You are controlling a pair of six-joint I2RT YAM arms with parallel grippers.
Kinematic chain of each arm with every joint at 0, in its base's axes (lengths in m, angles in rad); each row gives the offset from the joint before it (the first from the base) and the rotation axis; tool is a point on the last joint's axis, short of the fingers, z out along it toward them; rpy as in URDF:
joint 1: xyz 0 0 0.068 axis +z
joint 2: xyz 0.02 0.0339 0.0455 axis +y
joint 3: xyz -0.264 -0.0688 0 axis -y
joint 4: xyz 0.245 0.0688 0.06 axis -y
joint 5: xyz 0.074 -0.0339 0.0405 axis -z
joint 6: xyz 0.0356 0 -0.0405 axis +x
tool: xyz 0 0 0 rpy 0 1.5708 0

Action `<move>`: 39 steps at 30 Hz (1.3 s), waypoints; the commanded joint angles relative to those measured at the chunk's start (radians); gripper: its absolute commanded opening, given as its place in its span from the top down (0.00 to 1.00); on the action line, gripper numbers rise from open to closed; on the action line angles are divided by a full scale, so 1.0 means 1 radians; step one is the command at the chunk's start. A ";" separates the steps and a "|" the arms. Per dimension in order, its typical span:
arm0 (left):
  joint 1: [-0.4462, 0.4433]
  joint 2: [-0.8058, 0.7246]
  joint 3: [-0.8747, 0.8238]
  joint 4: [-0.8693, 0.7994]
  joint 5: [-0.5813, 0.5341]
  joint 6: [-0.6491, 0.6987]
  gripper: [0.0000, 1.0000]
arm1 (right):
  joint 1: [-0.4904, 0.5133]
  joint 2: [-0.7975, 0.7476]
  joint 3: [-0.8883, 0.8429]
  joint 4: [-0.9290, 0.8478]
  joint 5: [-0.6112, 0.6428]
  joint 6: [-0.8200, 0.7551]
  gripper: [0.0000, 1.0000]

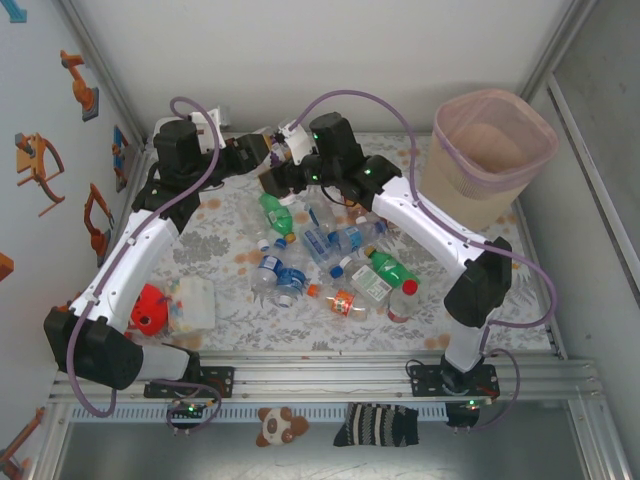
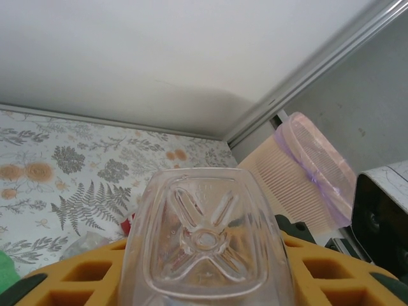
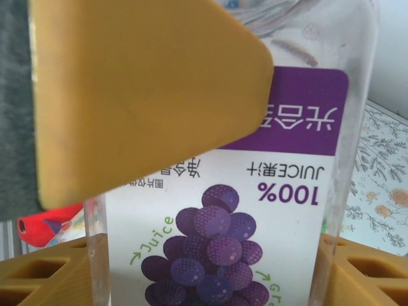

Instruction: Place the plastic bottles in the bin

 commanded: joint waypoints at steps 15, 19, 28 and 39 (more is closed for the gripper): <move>-0.008 -0.082 -0.009 0.029 -0.042 0.009 0.25 | -0.089 -0.148 -0.008 -0.061 0.127 -0.034 0.32; -0.008 -0.079 -0.014 0.029 -0.039 0.014 0.25 | -0.162 -0.187 0.015 -0.120 0.152 -0.050 0.33; -0.008 -0.059 -0.029 0.054 -0.021 0.003 0.25 | -0.402 -0.244 0.095 -0.260 0.228 -0.084 0.33; -0.006 -0.041 -0.045 0.072 -0.004 0.001 0.25 | -0.718 -0.154 0.277 -0.453 0.337 -0.139 0.33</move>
